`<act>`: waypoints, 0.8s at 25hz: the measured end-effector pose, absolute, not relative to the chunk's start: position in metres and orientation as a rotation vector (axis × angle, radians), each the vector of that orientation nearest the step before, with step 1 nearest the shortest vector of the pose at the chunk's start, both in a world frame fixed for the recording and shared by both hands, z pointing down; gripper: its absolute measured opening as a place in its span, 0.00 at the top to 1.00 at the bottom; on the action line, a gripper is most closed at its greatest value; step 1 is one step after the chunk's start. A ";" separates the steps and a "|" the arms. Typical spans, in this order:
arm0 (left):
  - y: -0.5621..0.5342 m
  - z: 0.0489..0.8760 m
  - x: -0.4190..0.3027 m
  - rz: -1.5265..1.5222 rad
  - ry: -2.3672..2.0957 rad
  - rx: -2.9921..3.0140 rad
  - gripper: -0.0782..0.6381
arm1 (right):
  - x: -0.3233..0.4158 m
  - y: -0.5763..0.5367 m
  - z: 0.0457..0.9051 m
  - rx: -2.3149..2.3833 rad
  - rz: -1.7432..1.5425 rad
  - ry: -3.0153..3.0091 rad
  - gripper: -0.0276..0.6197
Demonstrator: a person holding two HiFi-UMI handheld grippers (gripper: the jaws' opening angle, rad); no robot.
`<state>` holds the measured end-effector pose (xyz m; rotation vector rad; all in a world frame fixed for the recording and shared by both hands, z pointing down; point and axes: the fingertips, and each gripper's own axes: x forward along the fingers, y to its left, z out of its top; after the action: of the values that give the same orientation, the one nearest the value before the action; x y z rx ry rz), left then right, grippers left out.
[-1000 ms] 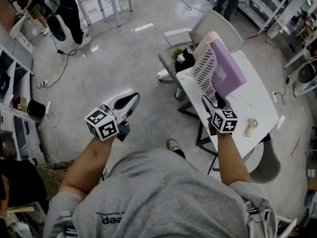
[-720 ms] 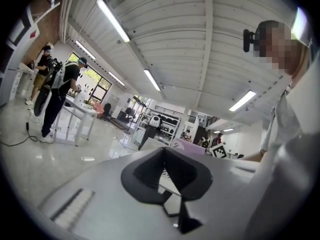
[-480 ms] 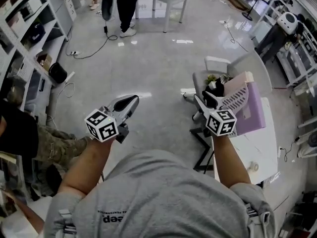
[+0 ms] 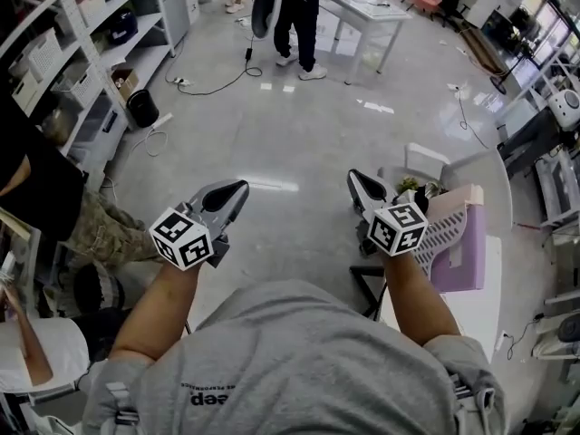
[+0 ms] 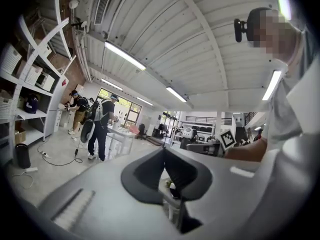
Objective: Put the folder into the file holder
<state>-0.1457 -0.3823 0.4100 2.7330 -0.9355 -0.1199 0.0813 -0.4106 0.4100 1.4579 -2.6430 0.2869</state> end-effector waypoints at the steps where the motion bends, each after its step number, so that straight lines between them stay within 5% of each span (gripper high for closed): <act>1: -0.383 0.408 -0.147 -0.128 -0.947 2.727 0.81 | 0.081 -0.413 0.408 1.450 0.290 -2.653 0.95; 20: -0.394 0.395 -0.138 -0.151 -0.922 2.751 0.81 | 0.099 -0.410 0.393 1.492 0.285 -2.669 0.95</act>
<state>-0.1383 -0.3937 0.3949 2.7509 -0.9219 -0.1512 0.0992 -0.4095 0.3928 1.4915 -2.6687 0.2847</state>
